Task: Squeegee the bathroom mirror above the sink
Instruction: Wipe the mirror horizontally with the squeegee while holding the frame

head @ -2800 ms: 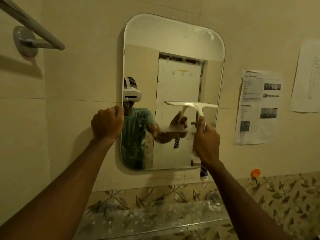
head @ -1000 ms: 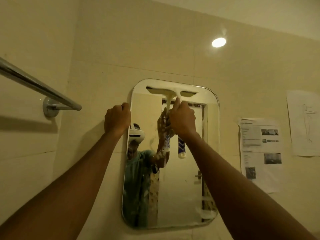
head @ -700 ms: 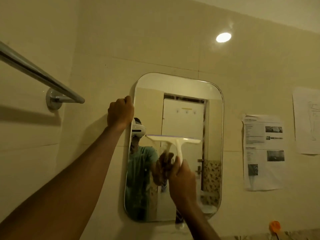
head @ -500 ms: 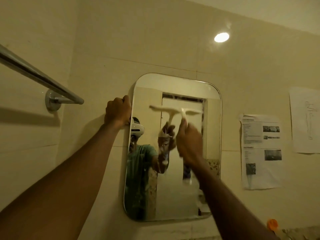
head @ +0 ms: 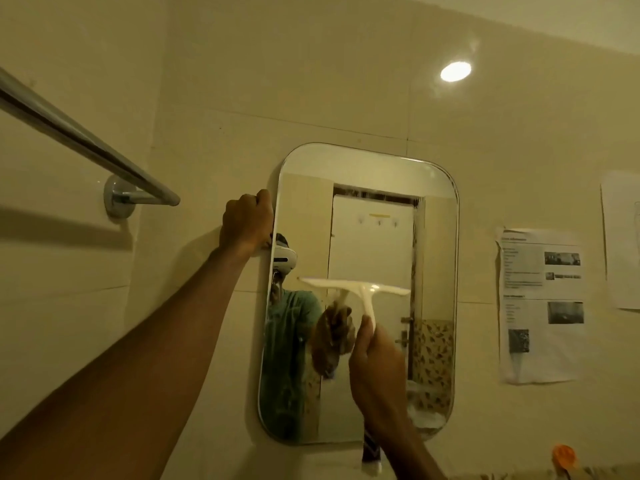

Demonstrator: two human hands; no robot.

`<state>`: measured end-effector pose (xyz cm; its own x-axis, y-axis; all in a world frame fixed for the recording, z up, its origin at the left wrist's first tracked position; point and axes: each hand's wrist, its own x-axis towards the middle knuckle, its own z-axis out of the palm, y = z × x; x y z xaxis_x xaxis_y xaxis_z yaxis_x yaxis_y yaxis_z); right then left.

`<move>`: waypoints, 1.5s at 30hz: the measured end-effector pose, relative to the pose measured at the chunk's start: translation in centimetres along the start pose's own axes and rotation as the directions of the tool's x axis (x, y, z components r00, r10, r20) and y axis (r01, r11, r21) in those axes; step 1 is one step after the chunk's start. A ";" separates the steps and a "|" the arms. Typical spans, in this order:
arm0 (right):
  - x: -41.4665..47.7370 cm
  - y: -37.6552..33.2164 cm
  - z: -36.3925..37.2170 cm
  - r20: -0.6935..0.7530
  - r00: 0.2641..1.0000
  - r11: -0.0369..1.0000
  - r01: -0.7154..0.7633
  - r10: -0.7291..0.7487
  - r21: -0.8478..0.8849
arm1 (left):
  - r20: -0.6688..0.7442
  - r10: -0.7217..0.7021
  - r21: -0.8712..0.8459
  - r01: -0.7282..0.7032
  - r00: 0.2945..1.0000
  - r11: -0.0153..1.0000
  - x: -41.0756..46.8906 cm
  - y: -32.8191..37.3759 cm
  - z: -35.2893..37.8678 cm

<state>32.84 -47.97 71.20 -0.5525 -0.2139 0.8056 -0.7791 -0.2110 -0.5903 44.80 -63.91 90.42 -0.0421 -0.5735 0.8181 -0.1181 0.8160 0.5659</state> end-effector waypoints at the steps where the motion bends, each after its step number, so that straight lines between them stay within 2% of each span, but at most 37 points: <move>1: 1.5 -1.2 -0.2 -0.004 1.000 0.999 0.013 -0.013 0.034 | 0.008 -0.016 -0.021 0.017 1.000 1.000 -0.1 0.1 -0.1; 4: 8.5 -5.9 -0.3 -0.017 0.995 0.993 0.097 -0.096 0.071 | 0.032 -0.069 -0.115 0.072 0.997 0.991 0.0 0.0 -0.6; 6: 13.1 -9.3 0.3 -0.021 0.986 0.986 0.167 -0.167 0.005 | 0.054 -0.106 -0.212 0.115 0.993 0.970 -0.1 -0.1 -0.8; 9: 16.4 -12.3 1.4 -0.035 0.982 0.980 0.180 -0.183 -0.084 | 0.152 -0.161 -0.309 0.202 0.975 0.929 -0.2 -0.5 -1.3; 13: 12.9 -10.0 2.4 0.022 0.988 0.988 0.151 -0.150 -0.035 | 0.258 -0.164 -0.359 0.252 0.952 0.899 0.2 -0.8 -1.8; 16: 7.2 -5.9 3.0 0.064 0.993 0.993 0.098 -0.102 0.059 | 0.284 -0.159 -0.379 0.263 0.945 0.887 0.4 -0.9 -1.9; 19: 1.7 -2.2 3.7 0.080 0.997 0.999 0.020 -0.022 0.029 | 0.282 -0.162 -0.387 0.266 0.946 0.883 0.3 -1.0 -1.8; 23: -1.7 -1.1 3.6 0.073 0.997 0.999 -0.022 0.024 -0.033 | 0.260 -0.154 -0.367 0.245 0.953 0.897 -0.1 -0.7 -1.8; 27: 3.0 -4.2 2.0 0.087 0.995 0.996 0.043 -0.050 0.081 | 0.186 -0.129 -0.291 0.180 0.974 0.940 -0.4 -0.6 -1.6; 31: 5.8 -5.2 1.7 0.082 0.992 0.995 0.095 -0.097 0.024 | 0.166 -0.070 -0.194 0.103 0.984 0.976 -0.9 -1.2 -0.9; 37: -4.4 1.8 3.1 0.112 0.991 0.997 -0.072 0.074 -0.014 | 0.116 0.024 -0.040 -0.019 0.993 0.999 -1.5 -2.4 -0.1; 41: -8.1 2.7 2.6 0.113 0.977 0.981 -0.175 0.184 -0.085 | 0.094 0.069 0.069 -0.076 0.993 0.995 -2.5 -2.6 0.0; 45: -5.3 0.1 1.6 0.106 0.991 0.997 -0.079 0.076 0.020 | 0.103 0.084 0.120 -0.097 0.991 0.988 -3.2 -2.8 -0.2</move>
<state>36.16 -48.43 66.79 -0.5755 -0.3296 0.7484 -0.7270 -0.2128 -0.6528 45.50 -64.32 86.24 -0.1537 -0.5070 0.8482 -0.2320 0.8529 0.4678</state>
